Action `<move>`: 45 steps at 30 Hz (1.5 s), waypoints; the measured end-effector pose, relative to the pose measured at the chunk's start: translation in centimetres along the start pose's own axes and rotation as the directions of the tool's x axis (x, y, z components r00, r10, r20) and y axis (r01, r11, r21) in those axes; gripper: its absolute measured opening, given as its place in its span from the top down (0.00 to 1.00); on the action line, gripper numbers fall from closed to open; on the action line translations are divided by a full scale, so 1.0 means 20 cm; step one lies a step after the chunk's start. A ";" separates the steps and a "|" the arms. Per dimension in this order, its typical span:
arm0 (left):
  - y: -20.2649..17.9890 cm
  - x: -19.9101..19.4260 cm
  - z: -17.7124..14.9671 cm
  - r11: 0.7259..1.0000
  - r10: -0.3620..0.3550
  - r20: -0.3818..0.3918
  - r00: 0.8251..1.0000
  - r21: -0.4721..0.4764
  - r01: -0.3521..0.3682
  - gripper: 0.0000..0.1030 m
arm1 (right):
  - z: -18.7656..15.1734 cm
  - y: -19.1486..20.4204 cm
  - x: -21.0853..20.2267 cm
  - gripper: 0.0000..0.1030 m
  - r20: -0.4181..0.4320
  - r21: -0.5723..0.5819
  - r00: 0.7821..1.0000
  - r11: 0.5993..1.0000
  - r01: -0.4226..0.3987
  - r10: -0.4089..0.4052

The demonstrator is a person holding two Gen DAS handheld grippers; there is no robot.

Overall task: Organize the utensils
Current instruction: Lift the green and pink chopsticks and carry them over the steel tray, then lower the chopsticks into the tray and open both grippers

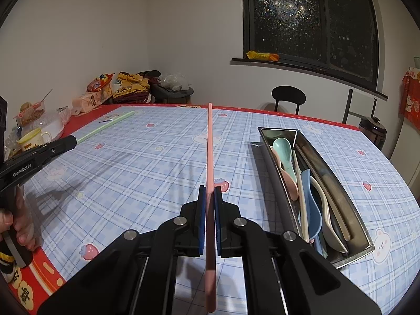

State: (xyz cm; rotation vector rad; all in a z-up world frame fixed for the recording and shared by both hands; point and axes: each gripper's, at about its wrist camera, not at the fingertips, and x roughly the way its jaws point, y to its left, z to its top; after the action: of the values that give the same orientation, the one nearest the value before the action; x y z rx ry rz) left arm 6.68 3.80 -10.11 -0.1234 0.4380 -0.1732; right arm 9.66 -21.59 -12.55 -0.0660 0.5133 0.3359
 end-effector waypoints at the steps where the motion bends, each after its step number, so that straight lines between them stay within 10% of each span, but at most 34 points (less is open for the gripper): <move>1: 0.01 0.00 0.00 0.999 -0.012 -0.005 1.000 -0.031 0.012 0.90 | 0.00 0.00 0.00 0.94 0.001 0.002 1.000 1.000 -0.001 0.001; 23: -0.52 0.17 0.15 0.985 -0.173 0.004 0.985 -0.023 0.173 0.90 | 0.04 -0.33 -0.12 0.94 0.075 0.114 0.996 0.992 -0.047 0.039; 45: -1.03 0.76 0.20 0.922 -0.298 -0.136 0.945 -0.298 0.248 0.90 | 0.09 -0.85 0.13 0.94 -0.031 0.227 0.998 0.973 -0.039 0.047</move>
State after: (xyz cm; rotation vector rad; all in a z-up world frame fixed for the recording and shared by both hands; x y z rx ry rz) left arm 19.01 -18.85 -9.53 -0.4500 0.6242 -0.4014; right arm 18.24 -36.63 -12.59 0.1603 0.5869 0.3172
